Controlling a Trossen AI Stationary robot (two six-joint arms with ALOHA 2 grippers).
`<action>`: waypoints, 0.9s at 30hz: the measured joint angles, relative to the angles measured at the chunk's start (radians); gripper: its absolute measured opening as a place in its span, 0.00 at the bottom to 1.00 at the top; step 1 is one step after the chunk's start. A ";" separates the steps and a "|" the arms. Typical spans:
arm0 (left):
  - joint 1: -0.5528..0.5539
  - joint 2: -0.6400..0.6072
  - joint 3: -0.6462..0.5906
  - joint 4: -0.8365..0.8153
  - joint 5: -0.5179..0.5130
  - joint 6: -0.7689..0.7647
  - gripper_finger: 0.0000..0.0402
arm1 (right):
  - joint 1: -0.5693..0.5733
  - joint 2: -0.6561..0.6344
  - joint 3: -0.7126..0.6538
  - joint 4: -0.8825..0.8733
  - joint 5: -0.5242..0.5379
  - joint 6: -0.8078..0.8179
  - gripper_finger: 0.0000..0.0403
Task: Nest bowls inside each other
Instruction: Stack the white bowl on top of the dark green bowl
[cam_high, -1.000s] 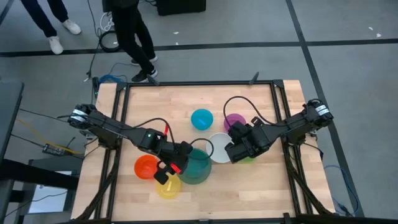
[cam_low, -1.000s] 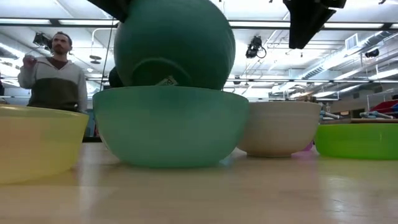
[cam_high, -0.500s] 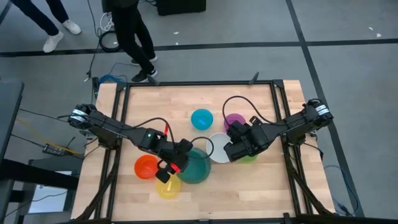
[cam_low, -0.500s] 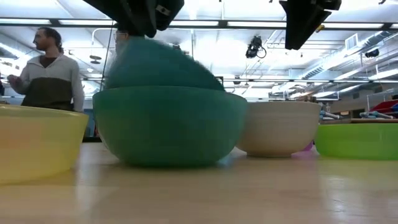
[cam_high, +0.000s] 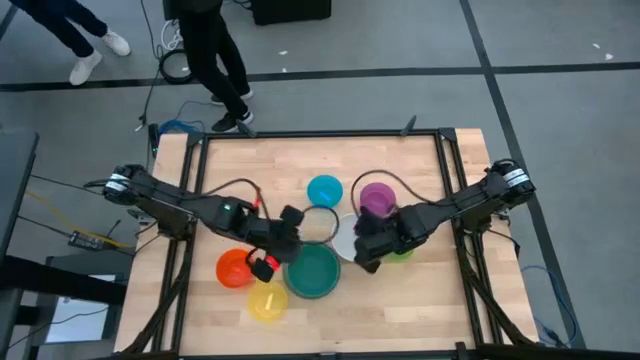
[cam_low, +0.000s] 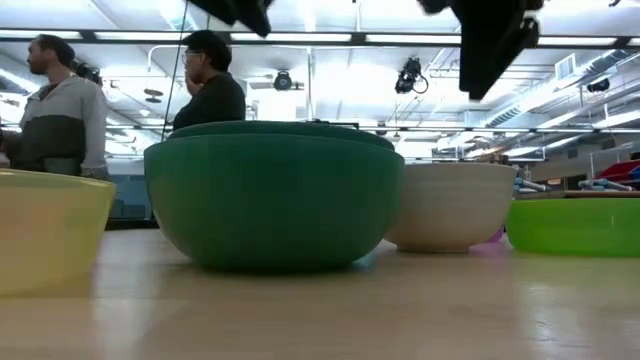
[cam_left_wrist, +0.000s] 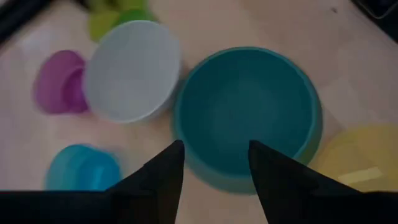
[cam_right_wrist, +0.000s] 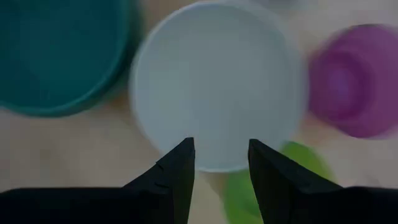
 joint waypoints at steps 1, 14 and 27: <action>0.000 -0.019 0.000 -0.018 -0.023 -0.006 0.47 | 0.001 0.002 -0.023 0.039 -0.023 -0.021 0.34; -0.010 -0.319 0.000 -0.129 -0.106 -0.242 0.47 | 0.021 0.002 -0.105 0.234 -0.177 -0.387 0.35; -0.077 -0.369 0.000 -0.297 -0.186 -0.413 0.47 | -0.001 0.129 -0.105 0.240 -0.148 -0.463 0.42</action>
